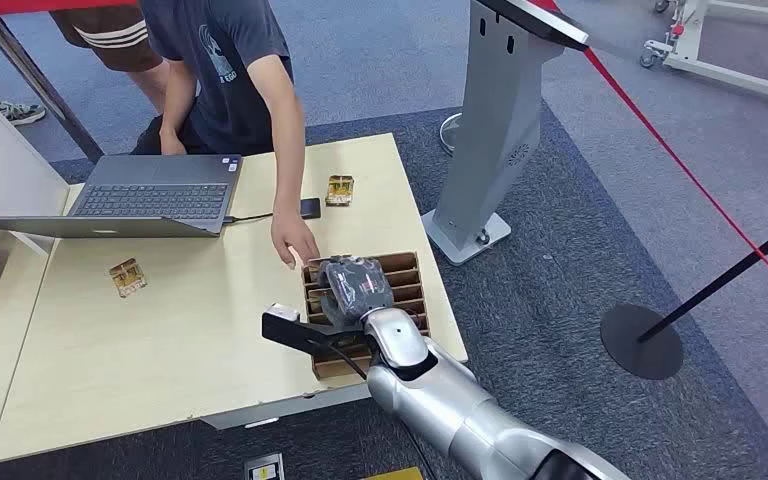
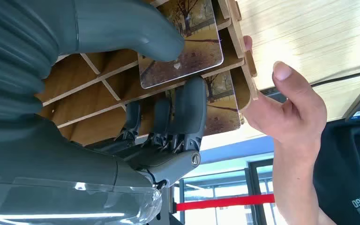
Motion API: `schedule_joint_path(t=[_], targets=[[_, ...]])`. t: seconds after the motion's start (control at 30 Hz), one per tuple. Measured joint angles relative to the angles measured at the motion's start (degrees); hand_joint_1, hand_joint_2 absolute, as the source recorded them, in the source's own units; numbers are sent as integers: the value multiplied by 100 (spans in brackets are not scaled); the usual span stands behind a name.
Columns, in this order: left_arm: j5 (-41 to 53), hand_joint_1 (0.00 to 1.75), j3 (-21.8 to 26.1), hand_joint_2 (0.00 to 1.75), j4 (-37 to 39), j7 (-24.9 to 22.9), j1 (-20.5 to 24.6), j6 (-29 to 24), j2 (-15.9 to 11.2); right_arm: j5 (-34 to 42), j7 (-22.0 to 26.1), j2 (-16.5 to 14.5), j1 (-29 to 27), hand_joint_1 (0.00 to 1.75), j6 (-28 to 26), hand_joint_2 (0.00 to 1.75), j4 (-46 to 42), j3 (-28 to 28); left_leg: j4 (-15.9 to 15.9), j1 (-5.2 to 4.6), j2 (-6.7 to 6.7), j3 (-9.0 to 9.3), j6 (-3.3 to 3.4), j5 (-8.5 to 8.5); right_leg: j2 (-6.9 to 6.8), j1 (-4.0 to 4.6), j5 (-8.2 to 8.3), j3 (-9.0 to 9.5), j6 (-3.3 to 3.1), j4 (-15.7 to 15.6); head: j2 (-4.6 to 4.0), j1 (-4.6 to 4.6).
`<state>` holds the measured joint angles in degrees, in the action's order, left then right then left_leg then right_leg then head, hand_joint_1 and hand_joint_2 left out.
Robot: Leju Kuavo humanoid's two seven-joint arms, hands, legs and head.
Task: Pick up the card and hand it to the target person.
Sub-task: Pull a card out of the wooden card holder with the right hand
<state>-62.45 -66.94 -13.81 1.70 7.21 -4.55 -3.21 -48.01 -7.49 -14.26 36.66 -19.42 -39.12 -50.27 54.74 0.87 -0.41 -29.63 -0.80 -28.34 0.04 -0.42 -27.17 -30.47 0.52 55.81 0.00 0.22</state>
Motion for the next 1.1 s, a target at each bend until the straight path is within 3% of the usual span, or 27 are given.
schedule_joint_path(t=[0.13,0.43,0.57,0.77,0.93,1.1], targets=[[0,0,0,0,0,0,0,0,0,-20,-14,12,4,118,2,175,0,7,0,0,0,1,0,0,0,0,0,0,0,0,0,0],[22,0,0,0,0,0,0,4,0,-39,-71,32,5,113,8,175,0,97,0,0,0,11,0,0,0,0,0,10,0,0,0,0],[44,0,-1,0,0,0,-1,7,0,-41,-81,38,5,128,10,175,0,126,0,0,0,15,0,0,0,0,0,15,0,0,0,0],[53,0,-1,0,0,0,0,7,0,-42,-78,49,4,136,43,175,-7,131,0,0,0,20,0,0,0,0,0,20,0,-1,0,1],[55,0,-1,0,0,0,0,7,0,-31,-71,64,-1,174,70,175,-10,133,0,0,1,23,0,0,0,0,1,22,0,-1,0,1],[54,0,-1,0,0,0,-2,7,0,-15,27,79,-16,175,23,175,-39,138,0,0,1,26,0,1,0,0,1,23,-1,0,0,2]])
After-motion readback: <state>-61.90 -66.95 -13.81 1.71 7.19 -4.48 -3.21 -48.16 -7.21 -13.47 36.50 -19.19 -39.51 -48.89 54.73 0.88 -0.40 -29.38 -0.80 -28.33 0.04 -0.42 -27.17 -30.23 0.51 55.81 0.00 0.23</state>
